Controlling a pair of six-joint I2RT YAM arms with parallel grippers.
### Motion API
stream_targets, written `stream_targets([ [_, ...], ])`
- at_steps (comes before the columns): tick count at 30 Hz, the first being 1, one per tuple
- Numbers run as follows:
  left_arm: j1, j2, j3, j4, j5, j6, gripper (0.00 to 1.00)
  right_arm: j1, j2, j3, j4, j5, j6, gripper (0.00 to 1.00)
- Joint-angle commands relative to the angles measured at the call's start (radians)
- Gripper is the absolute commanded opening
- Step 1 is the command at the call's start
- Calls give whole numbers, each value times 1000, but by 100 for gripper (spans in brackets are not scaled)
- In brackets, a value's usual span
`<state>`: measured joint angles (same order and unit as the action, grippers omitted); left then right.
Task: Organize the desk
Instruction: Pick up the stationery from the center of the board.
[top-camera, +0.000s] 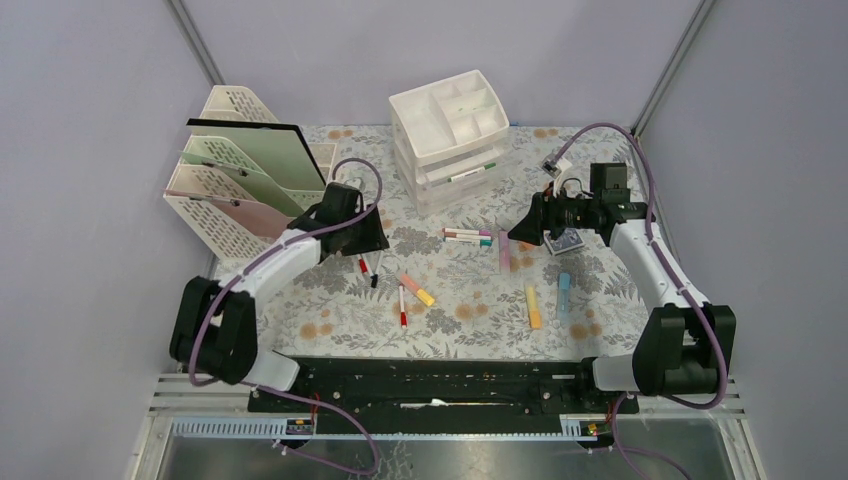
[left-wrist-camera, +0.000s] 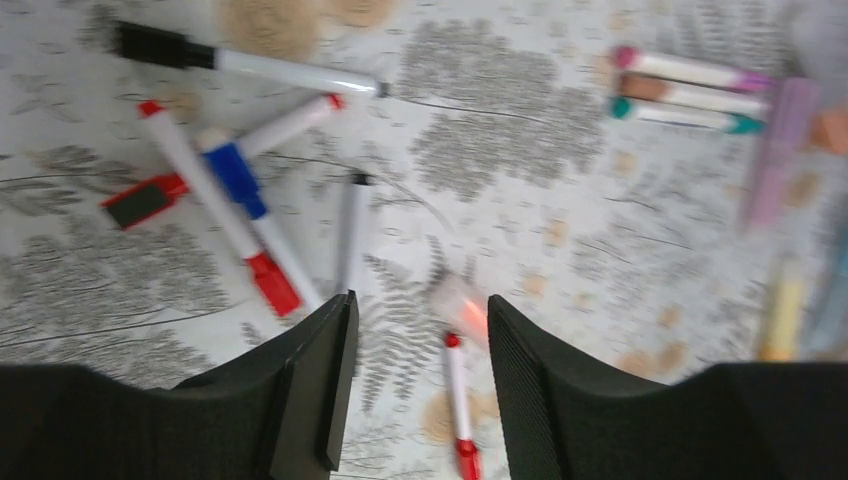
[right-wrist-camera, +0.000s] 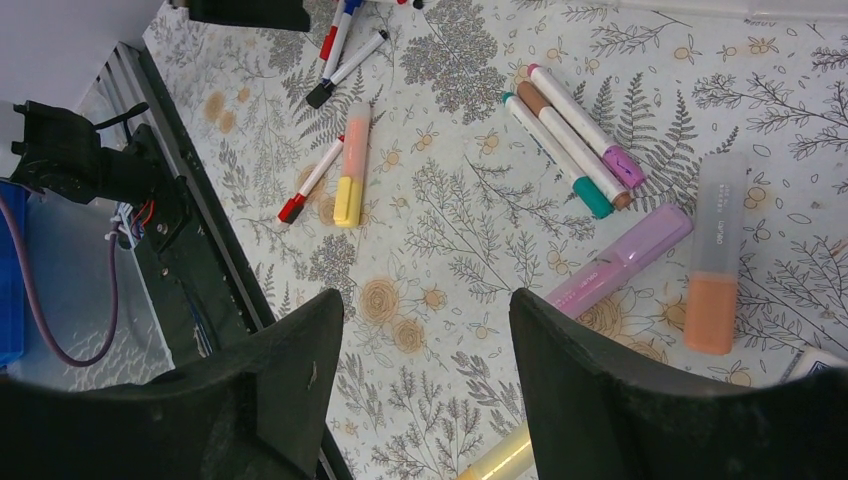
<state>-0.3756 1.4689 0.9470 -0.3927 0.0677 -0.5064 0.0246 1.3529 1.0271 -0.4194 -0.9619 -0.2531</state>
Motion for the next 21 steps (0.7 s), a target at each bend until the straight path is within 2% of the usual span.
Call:
stream_targets([
  [1, -1, -114, -94, 173, 255, -62, 57, -6, 19, 8, 22, -26, 2, 69],
  [5, -29, -189, -175, 313, 325, -84, 64, -4, 38, 10, 22, -31, -9, 69],
  [9, -32, -237, -209, 251, 302, -45, 65, 16, 63, 19, 2, -34, -76, 68],
  [15, -37, -302, -259, 170, 269, -24, 65, 130, 92, 14, -49, 77, -272, 68],
  [21, -55, -316, -251, 184, 162, -84, 65, 154, 144, 22, -5, 263, -233, 68],
])
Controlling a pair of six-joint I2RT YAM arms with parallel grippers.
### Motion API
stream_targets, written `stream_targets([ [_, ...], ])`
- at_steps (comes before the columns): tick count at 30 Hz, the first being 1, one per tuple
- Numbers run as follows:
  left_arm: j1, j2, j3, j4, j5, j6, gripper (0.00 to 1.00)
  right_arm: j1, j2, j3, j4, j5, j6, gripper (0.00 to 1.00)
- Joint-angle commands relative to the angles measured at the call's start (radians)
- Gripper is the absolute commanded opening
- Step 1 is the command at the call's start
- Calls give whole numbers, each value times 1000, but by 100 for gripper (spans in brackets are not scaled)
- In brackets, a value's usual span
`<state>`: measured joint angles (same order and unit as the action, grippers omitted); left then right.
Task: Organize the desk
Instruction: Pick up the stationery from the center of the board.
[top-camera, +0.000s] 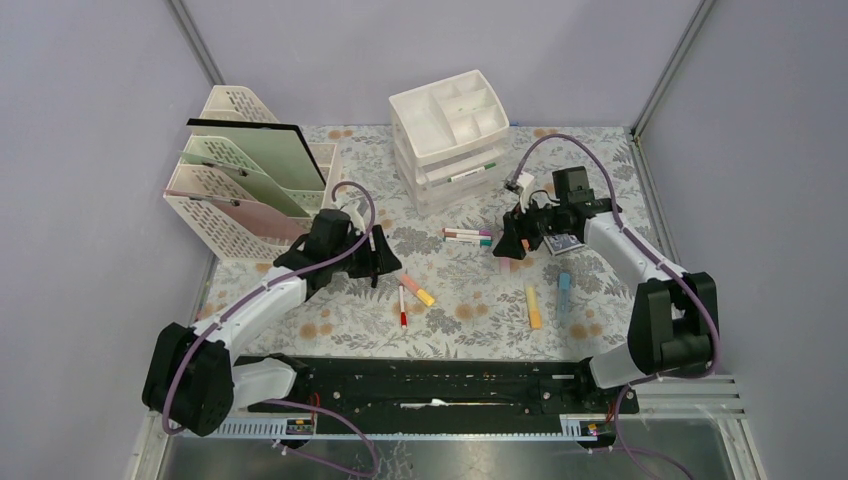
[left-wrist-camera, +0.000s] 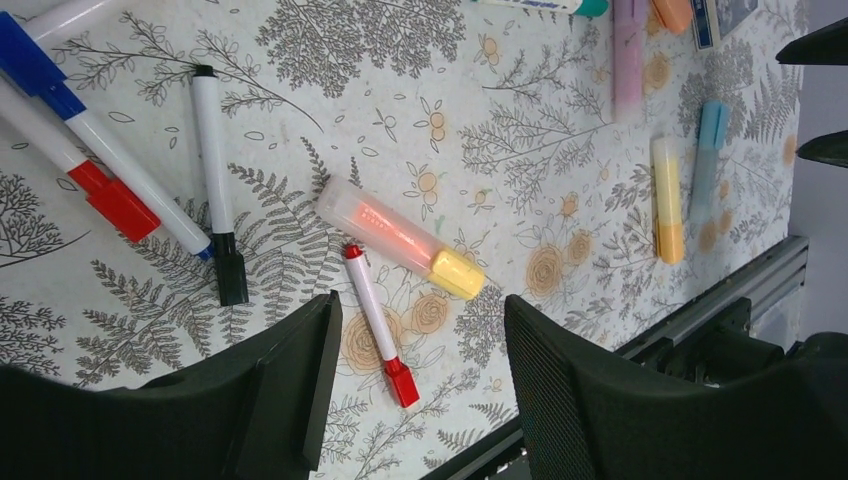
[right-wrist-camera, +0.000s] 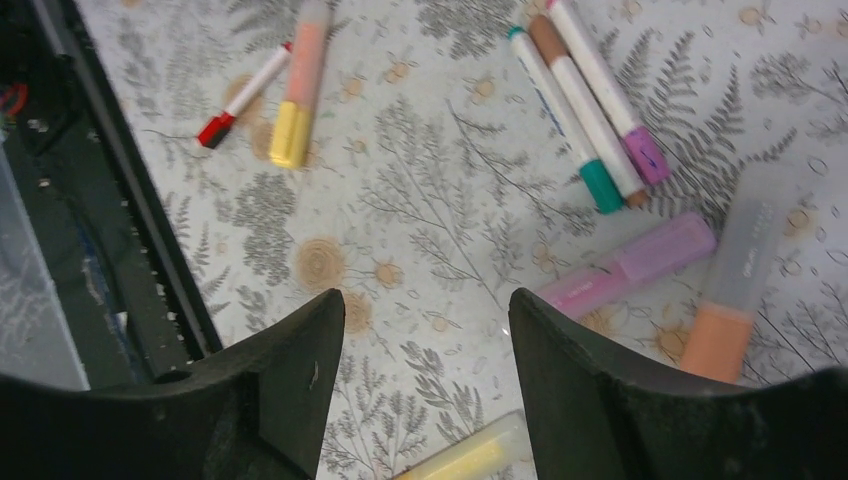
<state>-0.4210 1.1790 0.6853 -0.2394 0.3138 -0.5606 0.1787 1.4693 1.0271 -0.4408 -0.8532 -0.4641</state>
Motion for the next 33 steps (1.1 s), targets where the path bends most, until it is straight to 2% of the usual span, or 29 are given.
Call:
stream_targets([
  [1, -10, -34, 14, 37, -116, -39, 66, 1, 29, 19, 19, 180, -22, 68],
  [5, -10, -77, 19, 95, -226, -67, 66, 1, 16, -11, 38, 183, -55, 68],
  [6, -9, -87, 23, 110, -246, -75, 69, 2, 15, -14, 34, 170, -68, 68],
  [8, -9, -108, 29, 134, -289, -84, 78, 2, 18, -11, 12, 132, -126, 68],
  [11, 0, -142, 32, 169, -350, -87, 98, 2, 35, 22, -51, 74, -257, 69],
  [15, 55, -182, 22, 212, -346, -102, 99, 3, 85, 78, -132, 9, -429, 68],
  [20, 99, -195, 47, 208, -260, -78, 99, 40, 145, 133, -256, -19, -760, 70],
  [24, 99, -192, 58, 177, -245, -71, 99, 70, 122, 88, -190, -15, -939, 78],
  [28, 99, -220, 16, 186, -237, -95, 99, 120, 151, 57, -73, 20, -969, 79],
  [33, 99, -271, -49, 205, -245, -123, 99, 167, 239, 109, -40, 82, -936, 64],
])
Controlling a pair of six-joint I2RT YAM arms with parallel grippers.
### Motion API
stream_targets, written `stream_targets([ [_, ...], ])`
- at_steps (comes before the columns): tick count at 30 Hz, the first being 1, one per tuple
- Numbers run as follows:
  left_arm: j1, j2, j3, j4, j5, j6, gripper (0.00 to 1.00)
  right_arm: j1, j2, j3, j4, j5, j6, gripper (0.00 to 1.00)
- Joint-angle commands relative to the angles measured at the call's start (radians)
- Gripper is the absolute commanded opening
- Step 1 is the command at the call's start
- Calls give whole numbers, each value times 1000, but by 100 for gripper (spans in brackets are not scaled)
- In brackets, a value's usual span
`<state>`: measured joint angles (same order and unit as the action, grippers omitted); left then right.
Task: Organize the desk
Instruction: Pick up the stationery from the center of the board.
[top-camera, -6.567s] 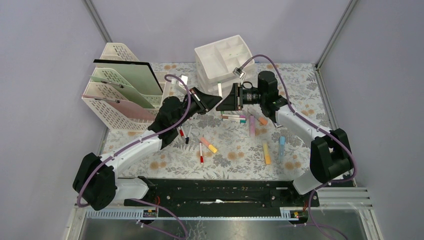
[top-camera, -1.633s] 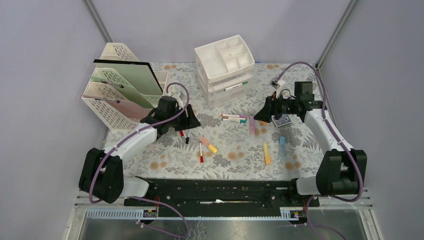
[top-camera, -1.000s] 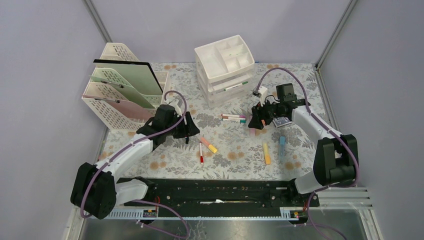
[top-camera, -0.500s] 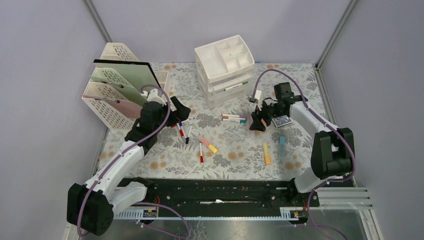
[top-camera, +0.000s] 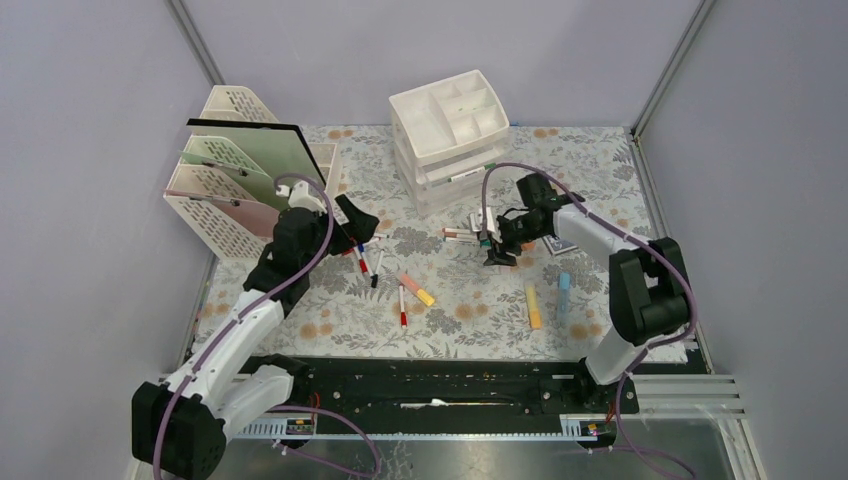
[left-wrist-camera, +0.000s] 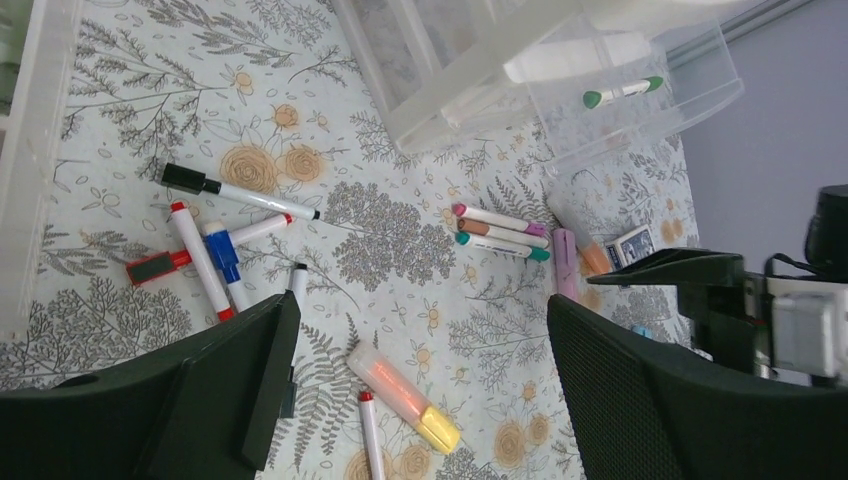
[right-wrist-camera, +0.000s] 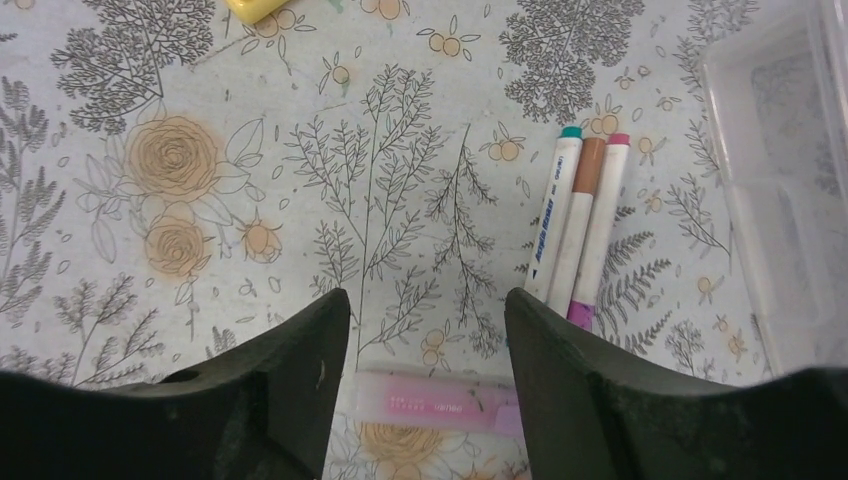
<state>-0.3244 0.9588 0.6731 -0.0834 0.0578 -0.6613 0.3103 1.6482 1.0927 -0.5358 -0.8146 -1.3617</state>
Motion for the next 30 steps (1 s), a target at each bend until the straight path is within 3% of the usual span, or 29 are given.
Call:
stream_targets([
  [1, 2, -62, -44, 48, 8, -23, 99, 43, 75, 51, 65, 59, -25, 62],
  [7, 2, -76, -59, 30, 1, -12, 99, 61, 160, 88, 138, 163, 61, 50],
  [30, 3, -31, -60, 59, -8, -5, 99, 115, 280, 104, 188, 300, 68, 33],
])
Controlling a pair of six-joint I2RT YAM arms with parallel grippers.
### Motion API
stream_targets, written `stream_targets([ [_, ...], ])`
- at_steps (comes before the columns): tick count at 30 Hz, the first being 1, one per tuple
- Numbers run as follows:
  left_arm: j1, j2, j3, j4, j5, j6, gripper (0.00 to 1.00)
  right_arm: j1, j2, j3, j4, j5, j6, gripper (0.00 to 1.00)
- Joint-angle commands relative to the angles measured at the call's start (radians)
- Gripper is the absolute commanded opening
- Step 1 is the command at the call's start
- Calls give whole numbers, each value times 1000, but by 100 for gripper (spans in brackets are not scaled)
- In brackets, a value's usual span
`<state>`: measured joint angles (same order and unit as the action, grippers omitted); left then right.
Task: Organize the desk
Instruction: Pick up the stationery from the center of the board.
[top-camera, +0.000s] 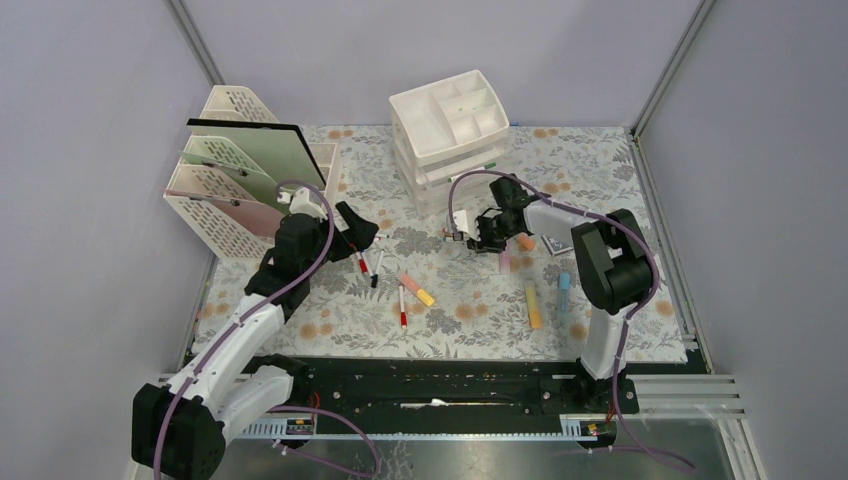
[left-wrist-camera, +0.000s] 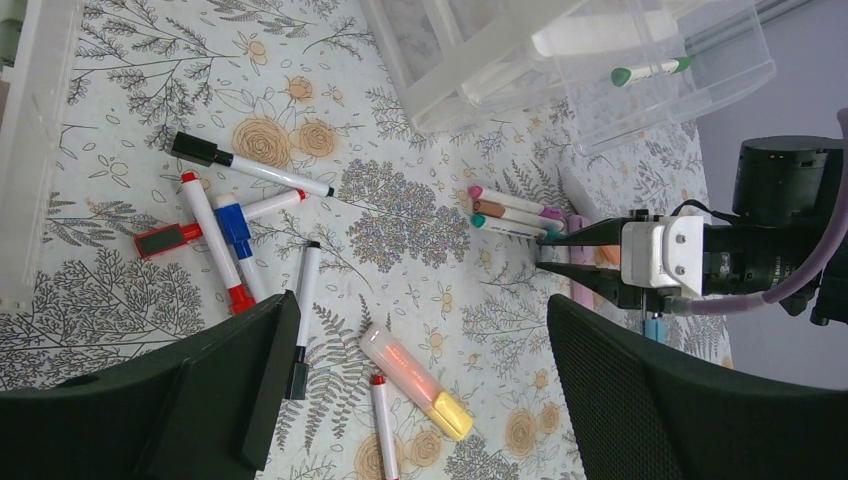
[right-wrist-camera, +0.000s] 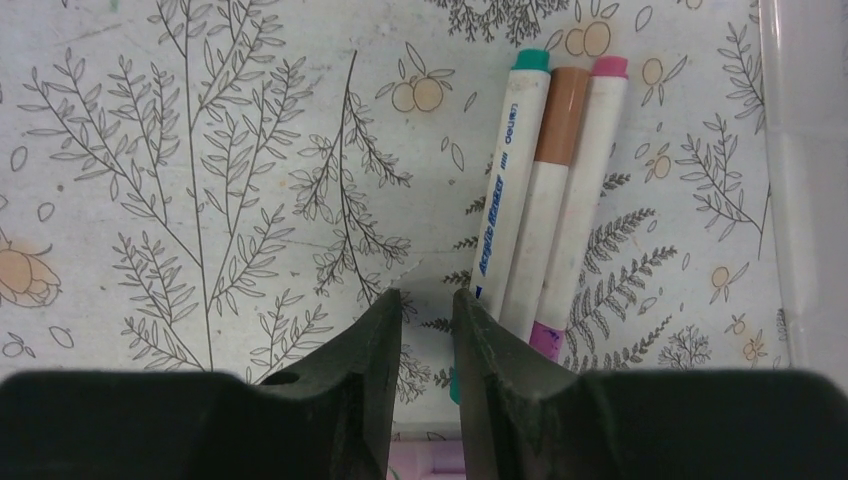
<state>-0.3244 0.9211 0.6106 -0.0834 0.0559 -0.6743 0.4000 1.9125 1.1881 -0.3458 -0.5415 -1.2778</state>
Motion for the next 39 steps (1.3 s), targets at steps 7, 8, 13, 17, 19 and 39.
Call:
stream_targets([
  [7, 3, 15, 3, 68, 1, 7, 99, 44, 20, -4, -19, 61, -11, 34],
  [8, 3, 17, 5, 67, 2, 7, 99, 46, 20, -6, -24, 66, -10, 30],
  [13, 2, 13, 5, 66, 7, 7, 99, 64, -19, -43, -9, 77, 20, 12],
  [17, 3, -2, 0, 64, 9, 3, 99, 79, -78, -79, -1, 65, 72, 2],
  [19, 3, -6, -1, 65, 12, 0, 99, 82, -108, -86, -1, 51, 117, 0],
  [39, 2, -54, -24, 51, 36, -24, 99, 75, -31, 110, -73, 157, 174, 38],
])
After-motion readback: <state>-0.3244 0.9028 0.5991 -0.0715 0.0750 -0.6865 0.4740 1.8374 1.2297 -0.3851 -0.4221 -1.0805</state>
